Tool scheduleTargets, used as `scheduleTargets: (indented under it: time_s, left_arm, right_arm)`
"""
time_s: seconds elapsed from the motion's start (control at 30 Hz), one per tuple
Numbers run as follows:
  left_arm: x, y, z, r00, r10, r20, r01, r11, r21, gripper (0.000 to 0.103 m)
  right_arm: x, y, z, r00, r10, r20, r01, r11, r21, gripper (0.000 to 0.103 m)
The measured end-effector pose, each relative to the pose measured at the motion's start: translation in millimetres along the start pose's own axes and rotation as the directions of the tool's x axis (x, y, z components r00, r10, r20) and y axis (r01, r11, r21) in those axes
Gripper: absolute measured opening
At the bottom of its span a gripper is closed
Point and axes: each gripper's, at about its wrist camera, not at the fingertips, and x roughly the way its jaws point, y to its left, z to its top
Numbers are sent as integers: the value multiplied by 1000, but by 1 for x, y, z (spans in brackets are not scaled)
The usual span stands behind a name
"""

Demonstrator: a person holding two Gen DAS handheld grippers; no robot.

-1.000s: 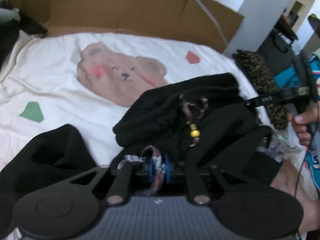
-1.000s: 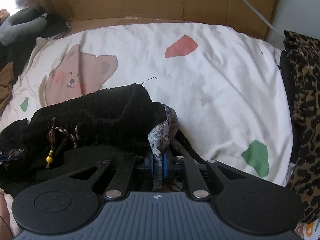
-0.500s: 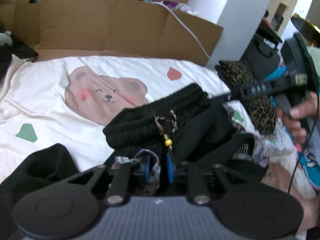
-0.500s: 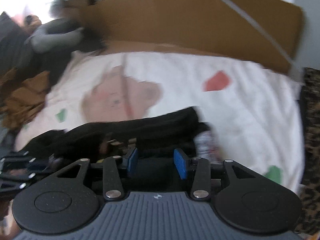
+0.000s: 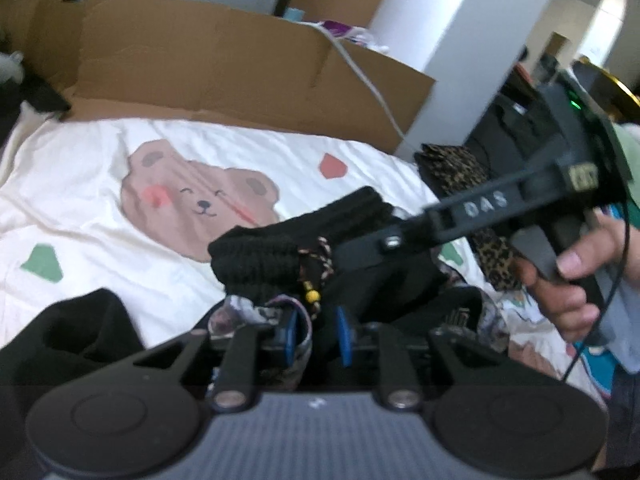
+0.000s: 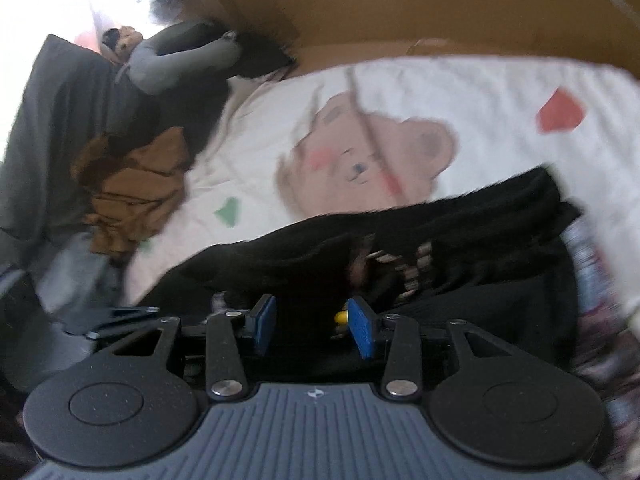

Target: Fold clothes

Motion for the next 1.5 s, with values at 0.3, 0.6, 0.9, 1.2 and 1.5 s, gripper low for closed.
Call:
scheduleTargets:
  time_s: [0.3,0.6,0.9,1.2,1.5]
  left_arm:
    - [0,-4,-7,998,-64,-23,64,998,-5,25]
    - [-1,-11,-11,993,-95,-71,98,994,46,25]
    - [-33,9,4,997,-57,-53,59,998,34,25]
    - [-16,46,10,995,-18,-97,10,997,-80,36]
    - [3,67,2,982,-147,-120,118,968,-223,34]
  right_arm:
    - [22,1,-9,996,67,-60,-62,994,87,47]
    - [35,-4,-19,992,106,-72,-95,986,138,27]
    - [31,-4,-19,994,87,-64,-80,991,105,22]
    - [28,-7,-17,992,124,-32,-120,987,112,23]
    - [25,-7,-12,986,167,13,-167,978,125,23]
